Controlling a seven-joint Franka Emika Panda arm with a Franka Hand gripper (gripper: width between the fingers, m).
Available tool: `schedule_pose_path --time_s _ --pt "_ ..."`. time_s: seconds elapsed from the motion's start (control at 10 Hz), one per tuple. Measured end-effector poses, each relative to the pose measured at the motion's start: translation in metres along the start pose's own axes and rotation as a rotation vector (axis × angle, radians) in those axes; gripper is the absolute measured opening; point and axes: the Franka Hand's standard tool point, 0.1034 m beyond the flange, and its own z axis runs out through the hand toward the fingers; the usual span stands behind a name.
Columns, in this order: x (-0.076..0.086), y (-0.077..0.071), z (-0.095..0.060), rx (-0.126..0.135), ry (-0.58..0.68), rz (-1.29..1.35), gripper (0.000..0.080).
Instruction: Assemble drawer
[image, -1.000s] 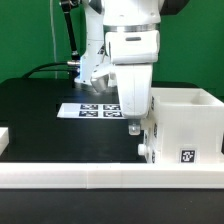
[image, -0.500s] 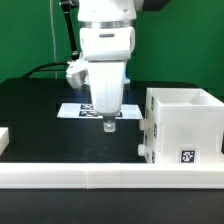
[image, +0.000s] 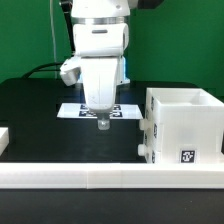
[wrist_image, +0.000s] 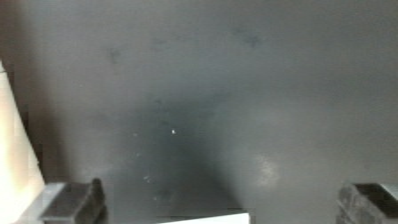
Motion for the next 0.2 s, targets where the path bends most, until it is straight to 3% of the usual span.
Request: schedule_pose_path --time_s 0.2 --pt "0.0000 -0.0002 0.0003 0.001 0.000 0.000 0.0649"
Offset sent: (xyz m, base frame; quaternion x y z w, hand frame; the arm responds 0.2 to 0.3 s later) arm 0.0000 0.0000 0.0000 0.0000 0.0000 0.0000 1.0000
